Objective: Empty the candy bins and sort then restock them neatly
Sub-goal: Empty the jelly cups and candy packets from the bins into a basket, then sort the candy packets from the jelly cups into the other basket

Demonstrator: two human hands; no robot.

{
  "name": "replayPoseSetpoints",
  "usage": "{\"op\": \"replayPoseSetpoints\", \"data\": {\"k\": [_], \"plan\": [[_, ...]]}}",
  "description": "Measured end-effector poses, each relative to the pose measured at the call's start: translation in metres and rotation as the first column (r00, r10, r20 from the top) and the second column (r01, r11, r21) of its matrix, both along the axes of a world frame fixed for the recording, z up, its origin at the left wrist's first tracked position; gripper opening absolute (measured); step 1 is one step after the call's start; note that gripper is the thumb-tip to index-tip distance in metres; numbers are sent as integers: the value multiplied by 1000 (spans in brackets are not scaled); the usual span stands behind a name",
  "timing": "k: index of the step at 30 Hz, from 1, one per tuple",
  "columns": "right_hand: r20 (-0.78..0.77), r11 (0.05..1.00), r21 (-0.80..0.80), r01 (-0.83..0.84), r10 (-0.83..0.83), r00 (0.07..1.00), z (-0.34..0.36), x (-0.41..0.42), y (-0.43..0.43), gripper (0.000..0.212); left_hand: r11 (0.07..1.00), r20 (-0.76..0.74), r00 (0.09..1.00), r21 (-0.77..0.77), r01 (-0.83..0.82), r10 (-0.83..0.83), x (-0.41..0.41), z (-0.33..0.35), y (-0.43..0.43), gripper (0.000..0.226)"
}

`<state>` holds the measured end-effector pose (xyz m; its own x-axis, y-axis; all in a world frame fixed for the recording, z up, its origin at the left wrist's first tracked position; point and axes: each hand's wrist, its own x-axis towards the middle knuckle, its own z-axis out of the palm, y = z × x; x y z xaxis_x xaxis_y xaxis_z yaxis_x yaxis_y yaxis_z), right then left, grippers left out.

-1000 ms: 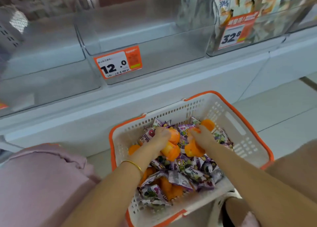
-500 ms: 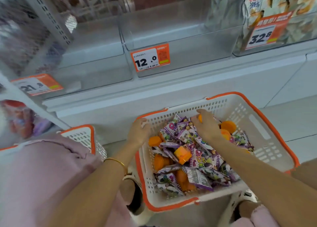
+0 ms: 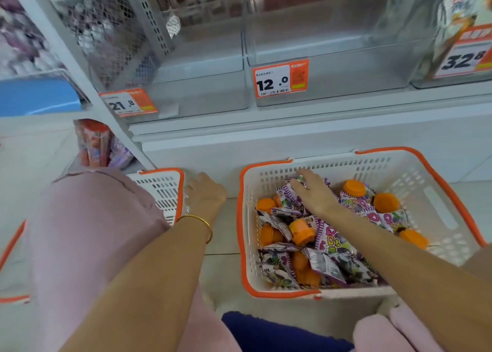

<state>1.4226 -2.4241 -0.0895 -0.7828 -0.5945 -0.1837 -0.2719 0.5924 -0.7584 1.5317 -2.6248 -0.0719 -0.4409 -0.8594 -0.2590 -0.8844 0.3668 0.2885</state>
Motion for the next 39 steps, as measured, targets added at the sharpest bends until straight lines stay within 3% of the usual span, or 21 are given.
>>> {"op": "replayPoseSetpoints", "data": {"k": [3,6,8,10,12,17,23,28,39], "plan": [[11,1000,5,-18,18,1000,-7,2,4,44,988,21,990,66,-140,139,10,-14,-15,60],[73,999,9,-46,46,996,-14,9,4,49,971,48,971,31,-236,235,44,-37,-44,57],[107,999,19,-49,47,993,-22,12,1,51,958,40,964,108,-266,263,66,-52,-61,56],[93,998,34,-51,48,994,-31,15,-4,52,950,-27,972,220,-222,233,75,-62,-66,46],[87,997,44,-59,55,995,-36,20,-10,50,962,-61,982,219,-163,181,74,-66,-62,39],[79,991,47,-122,118,990,-38,38,-21,43,969,-106,994,247,13,14,57,-62,-37,41],[34,997,59,-54,52,998,-38,28,-9,39,913,-170,968,335,232,-183,23,-66,12,44],[16,995,99,30,-32,999,-37,17,6,42,926,-159,953,241,289,-256,23,-69,19,28],[42,977,196,78,-88,995,-44,4,28,43,902,-185,929,241,359,-320,16,-62,33,38]]}}
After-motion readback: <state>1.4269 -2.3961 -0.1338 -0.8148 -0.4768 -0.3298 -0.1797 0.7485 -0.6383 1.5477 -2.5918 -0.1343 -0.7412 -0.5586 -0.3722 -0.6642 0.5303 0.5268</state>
